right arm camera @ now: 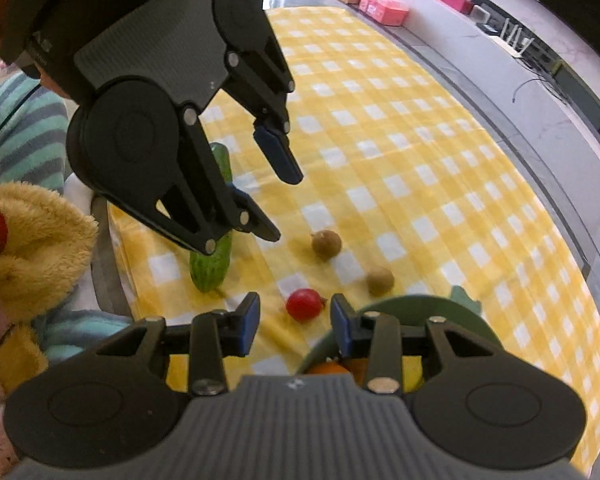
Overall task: Organize fruits
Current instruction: 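Move both grippers back to the remaining brown fruit and red tomato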
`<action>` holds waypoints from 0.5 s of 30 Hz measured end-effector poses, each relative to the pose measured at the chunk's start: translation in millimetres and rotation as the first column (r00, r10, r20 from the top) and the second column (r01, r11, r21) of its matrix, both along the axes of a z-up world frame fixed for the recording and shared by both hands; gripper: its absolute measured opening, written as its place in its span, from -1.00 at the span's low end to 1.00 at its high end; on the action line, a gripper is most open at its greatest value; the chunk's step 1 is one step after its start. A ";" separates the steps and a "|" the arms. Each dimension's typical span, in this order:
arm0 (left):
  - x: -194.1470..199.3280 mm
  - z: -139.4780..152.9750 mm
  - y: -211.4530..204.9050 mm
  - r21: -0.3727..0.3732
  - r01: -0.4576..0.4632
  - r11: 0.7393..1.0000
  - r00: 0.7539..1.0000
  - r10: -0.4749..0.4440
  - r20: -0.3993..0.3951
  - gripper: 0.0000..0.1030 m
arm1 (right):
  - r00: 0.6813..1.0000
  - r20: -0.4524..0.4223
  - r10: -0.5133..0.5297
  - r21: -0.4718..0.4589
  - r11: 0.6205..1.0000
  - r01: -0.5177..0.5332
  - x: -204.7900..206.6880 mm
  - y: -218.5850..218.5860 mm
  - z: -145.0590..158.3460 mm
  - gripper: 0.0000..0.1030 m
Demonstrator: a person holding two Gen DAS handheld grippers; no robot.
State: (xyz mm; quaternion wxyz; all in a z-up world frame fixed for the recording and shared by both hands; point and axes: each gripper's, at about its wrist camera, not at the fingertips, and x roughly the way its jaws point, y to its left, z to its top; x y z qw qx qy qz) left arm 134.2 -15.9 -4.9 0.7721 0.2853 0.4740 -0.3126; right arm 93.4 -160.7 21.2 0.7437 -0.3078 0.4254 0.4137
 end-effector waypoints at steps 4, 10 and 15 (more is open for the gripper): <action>3.5 -14.6 1.6 0.014 0.017 1.000 1.000 -0.017 -0.018 -0.10 | 0.999 -0.021 0.033 -0.035 0.999 -0.033 7.1 14.2 -16.2 -0.31; 10.5 -34.7 5.8 0.022 0.027 0.999 0.999 -0.026 -0.046 -0.11 | 0.997 -0.058 0.060 -0.101 0.993 -0.065 22.1 31.4 -42.0 -0.31; 14.0 -51.6 12.2 0.028 0.024 0.999 0.997 -0.022 -0.070 -0.10 | 0.994 -0.054 0.090 -0.148 0.984 -0.097 31.5 38.9 -57.5 -0.31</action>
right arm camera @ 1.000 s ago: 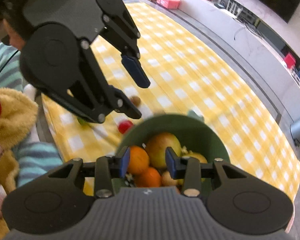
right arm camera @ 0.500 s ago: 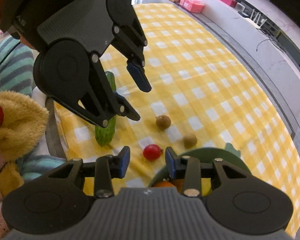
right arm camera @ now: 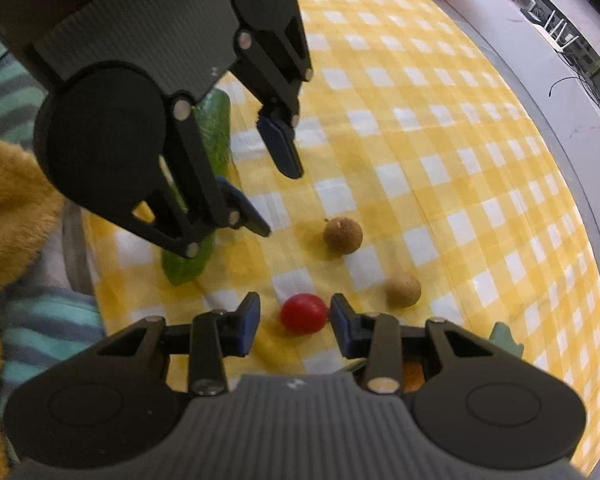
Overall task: Organize fruits
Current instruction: 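Move both grippers back to the remaining brown fruit and red tomato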
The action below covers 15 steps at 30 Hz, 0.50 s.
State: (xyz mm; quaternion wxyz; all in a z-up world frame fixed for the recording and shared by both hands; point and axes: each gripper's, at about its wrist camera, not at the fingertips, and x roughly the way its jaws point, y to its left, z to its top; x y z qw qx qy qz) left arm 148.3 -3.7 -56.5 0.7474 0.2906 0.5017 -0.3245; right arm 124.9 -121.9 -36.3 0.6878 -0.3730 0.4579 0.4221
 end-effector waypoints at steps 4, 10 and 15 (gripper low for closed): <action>0.8 -9.3 4.9 0.005 0.005 1.000 1.000 -0.005 -0.006 -0.10 | 1.000 0.009 0.025 -0.041 0.999 -0.025 4.8 3.5 -10.9 -0.31; 3.3 -17.9 9.5 0.005 -0.001 1.000 1.000 0.001 -0.012 -0.11 | 0.998 0.015 0.068 -0.086 0.994 -0.066 6.3 8.8 -23.7 -0.31; 3.9 -20.8 9.9 -0.003 -0.004 1.000 1.000 0.004 -0.017 -0.10 | 0.996 -0.003 0.087 -0.108 0.990 -0.087 7.6 10.9 -28.2 -0.31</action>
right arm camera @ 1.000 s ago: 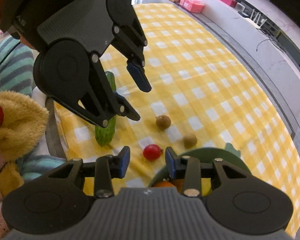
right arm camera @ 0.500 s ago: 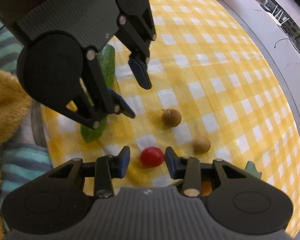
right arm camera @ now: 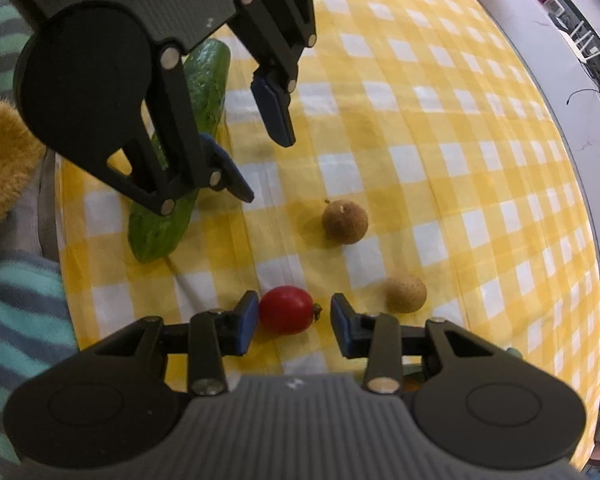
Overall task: Organize fruits
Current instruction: 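Move both grippers back to the remaining brown fruit and red tomato, then grasp a brown fruit with the left gripper while the right grasps the red tomato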
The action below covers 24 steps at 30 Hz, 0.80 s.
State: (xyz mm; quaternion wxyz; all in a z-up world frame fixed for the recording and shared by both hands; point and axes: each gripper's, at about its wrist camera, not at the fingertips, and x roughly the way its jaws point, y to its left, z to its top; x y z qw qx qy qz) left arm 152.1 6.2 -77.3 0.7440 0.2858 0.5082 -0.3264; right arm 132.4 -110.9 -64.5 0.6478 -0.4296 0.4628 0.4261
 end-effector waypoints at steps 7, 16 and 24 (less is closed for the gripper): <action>0.9 0.5 1.6 -0.016 -0.003 1.000 1.000 0.003 -0.009 -0.10 | 0.999 -0.027 0.026 -0.038 0.999 -0.027 5.2 3.0 -3.9 -0.39; 0.2 1.1 -0.5 -0.036 -0.015 0.999 1.000 0.015 -0.008 -0.10 | 0.999 -0.047 0.017 -0.046 0.999 -0.019 12.2 5.8 -8.9 -0.43; 2.2 9.0 -2.5 -0.105 -0.030 0.994 1.000 0.030 -0.006 -0.10 | 0.998 -0.060 -0.006 -0.017 1.000 0.005 15.1 4.5 -7.5 -0.47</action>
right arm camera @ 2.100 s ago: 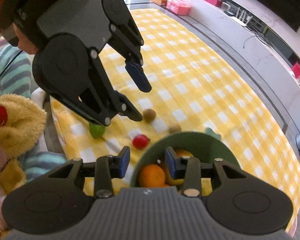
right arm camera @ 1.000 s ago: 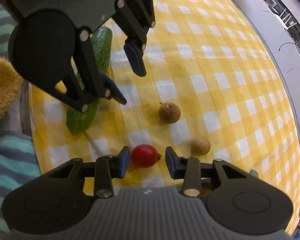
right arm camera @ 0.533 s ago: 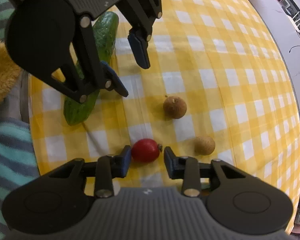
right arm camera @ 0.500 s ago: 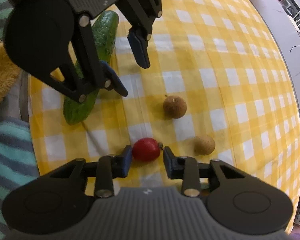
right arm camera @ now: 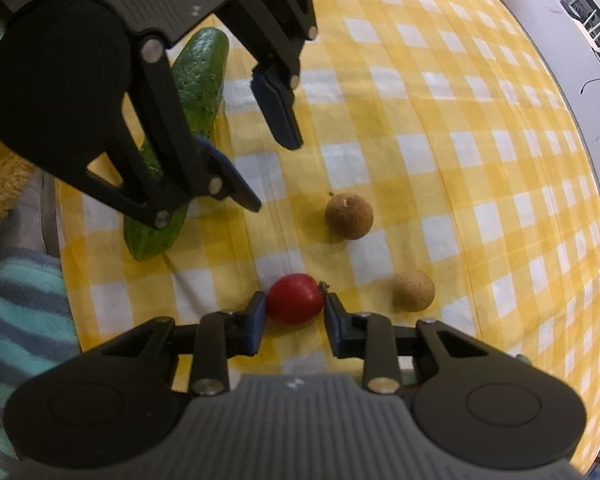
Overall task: Organize fruits
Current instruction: 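Grasp a brown fruit with the left gripper while the right grasps the red tomato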
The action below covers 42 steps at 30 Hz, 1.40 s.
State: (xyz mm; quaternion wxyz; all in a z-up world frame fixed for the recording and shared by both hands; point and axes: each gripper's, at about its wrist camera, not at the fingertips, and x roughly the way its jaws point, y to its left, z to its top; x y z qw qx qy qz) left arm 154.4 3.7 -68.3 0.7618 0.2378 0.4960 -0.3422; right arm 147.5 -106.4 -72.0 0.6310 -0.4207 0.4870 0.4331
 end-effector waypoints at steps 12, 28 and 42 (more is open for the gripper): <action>27.2 -6.0 -12.3 -0.066 -0.023 0.998 0.999 0.025 0.031 -0.11 | 0.999 -0.020 -0.029 0.022 0.999 0.029 9.8 -4.2 4.1 -0.47; 26.7 -17.2 -16.0 -0.124 -0.088 0.988 0.995 0.092 0.026 -0.45 | 0.996 -0.062 -0.063 0.075 0.995 0.068 12.0 -10.2 0.6 -0.47; -0.3 3.9 0.0 -0.046 -0.186 0.981 0.982 0.186 -0.001 -0.46 | 0.999 -0.034 -0.029 0.065 0.997 0.031 -4.5 -0.4 19.4 -0.49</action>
